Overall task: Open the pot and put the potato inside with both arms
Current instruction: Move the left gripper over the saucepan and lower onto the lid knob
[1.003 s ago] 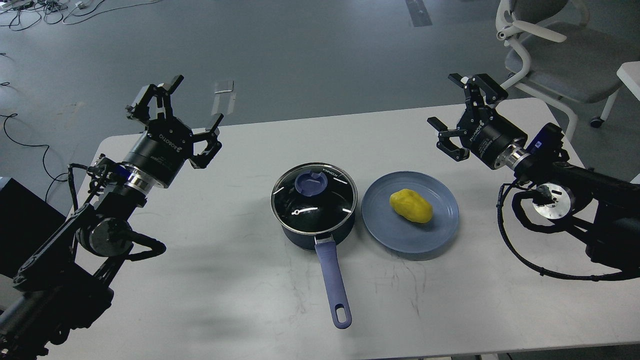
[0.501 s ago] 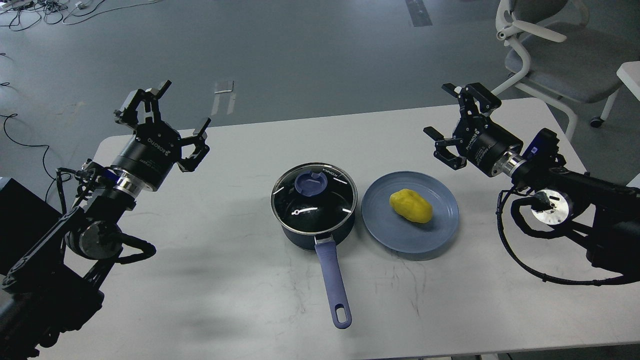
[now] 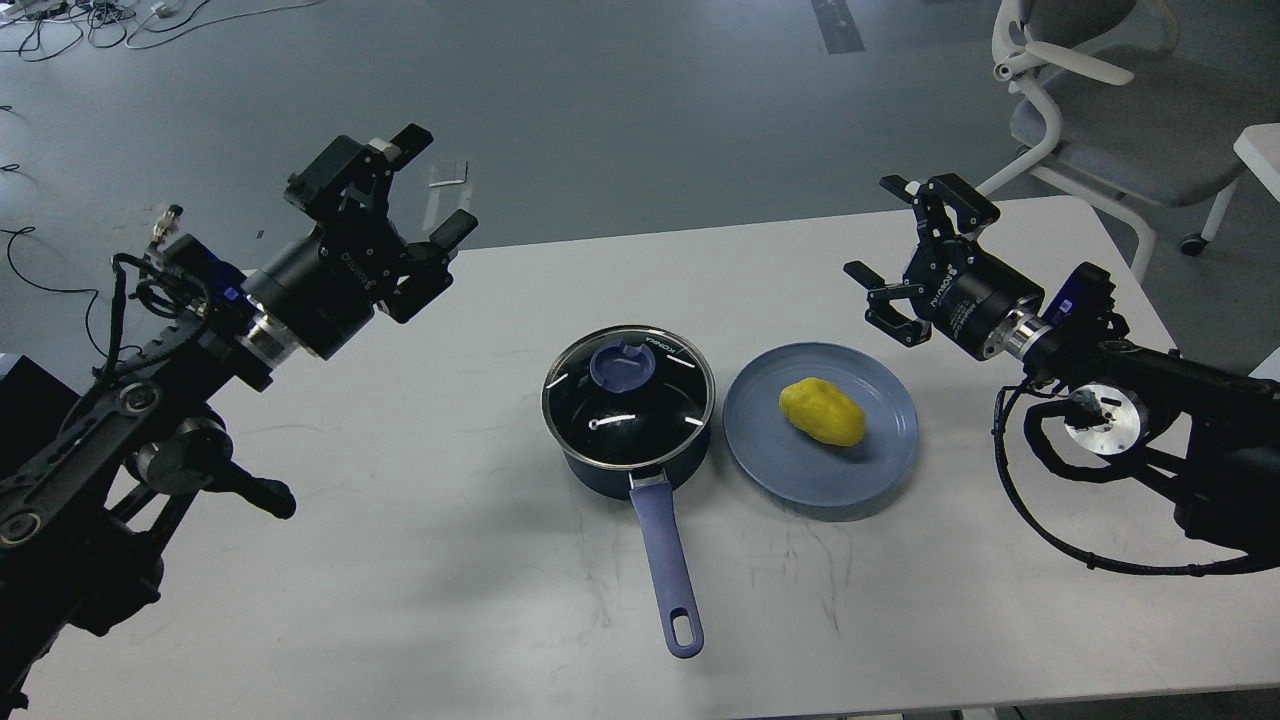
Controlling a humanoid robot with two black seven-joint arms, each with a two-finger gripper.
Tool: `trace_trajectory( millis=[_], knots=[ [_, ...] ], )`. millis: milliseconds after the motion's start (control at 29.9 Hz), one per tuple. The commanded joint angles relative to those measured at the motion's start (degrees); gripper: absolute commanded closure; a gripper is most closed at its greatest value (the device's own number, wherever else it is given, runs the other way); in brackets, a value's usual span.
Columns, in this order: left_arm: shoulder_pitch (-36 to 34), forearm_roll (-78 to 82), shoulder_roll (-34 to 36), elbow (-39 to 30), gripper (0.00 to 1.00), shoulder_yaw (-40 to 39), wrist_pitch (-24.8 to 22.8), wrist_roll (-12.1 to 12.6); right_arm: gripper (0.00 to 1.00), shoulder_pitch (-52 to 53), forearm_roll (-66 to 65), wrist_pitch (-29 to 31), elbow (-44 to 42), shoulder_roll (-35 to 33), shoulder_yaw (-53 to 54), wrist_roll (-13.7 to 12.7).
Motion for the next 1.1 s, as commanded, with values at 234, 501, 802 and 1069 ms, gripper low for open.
trace_trajectory(
  millis=[234,501,802,1069],
  knots=[
    [-9.12,41.54,0.71,-8.1,0.02,1.82,0.12,-0.37,0.0,-0.79,0.0,-0.06,0.01,-0.18,0.01,0.0],
    [-17.03,63.42,-4.2,-4.94,0.02,19.66,6.8,-3.54,0.0,-2.63,0.0,0.21,0.01,-1.15,0.54,0.0],
    [-16.86,70.2,-9.3,3.59,0.02,25.37,8.47,-3.8,0.0,-4.04,0.0,0.21,0.1,-1.76,0.98,0.0],
    [-15.63,70.46,-11.24,6.05,0.02,27.05,10.23,-4.06,0.0,-4.13,0.0,0.21,0.19,-1.76,1.07,0.0]
  ],
)
